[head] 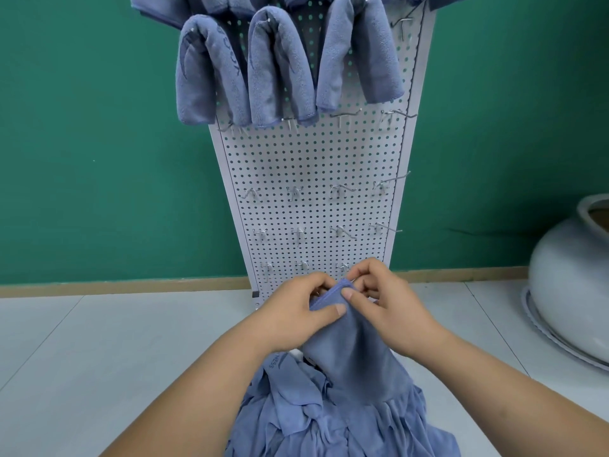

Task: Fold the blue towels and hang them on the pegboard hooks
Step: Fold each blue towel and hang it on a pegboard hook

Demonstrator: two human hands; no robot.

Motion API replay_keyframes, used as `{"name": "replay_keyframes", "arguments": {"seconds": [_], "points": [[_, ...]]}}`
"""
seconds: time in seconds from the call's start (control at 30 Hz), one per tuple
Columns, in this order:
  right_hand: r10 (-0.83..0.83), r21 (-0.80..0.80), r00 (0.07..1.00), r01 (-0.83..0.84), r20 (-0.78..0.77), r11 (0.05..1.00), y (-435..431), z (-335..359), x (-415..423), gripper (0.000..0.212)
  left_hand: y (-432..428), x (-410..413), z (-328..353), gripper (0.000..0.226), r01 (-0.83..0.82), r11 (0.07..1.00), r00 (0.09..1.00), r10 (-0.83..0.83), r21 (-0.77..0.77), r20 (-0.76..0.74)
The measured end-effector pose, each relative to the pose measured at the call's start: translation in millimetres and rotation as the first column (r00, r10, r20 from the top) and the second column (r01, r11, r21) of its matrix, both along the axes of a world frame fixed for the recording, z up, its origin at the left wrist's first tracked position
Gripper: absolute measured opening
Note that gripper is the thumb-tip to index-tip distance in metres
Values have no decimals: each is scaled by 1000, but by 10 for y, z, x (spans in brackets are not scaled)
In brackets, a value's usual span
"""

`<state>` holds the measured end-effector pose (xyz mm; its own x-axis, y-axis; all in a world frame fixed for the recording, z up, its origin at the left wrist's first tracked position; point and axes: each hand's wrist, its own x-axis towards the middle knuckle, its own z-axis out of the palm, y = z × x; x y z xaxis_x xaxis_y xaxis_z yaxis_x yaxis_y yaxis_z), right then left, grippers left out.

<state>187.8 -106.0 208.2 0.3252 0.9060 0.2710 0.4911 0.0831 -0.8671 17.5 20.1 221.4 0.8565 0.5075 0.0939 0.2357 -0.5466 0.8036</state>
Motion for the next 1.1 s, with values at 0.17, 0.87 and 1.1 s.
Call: {"name": "replay_keyframes", "arguments": {"seconds": [0.17,0.87,1.1], "points": [[30,-42,990,-37,-138,998,-2,-3,-8,18,-65,4,36,8,-68,965,997,75,255,-18],[170,-583,944,28,282,812,-302,-78,866,27,400,-204,37,15,-569,810,746,581,-142,325],[-134,-266,988,109,-78,958,-329,97,875,19,474,-200,33,20,-652,572,579,799,-498,161]]}}
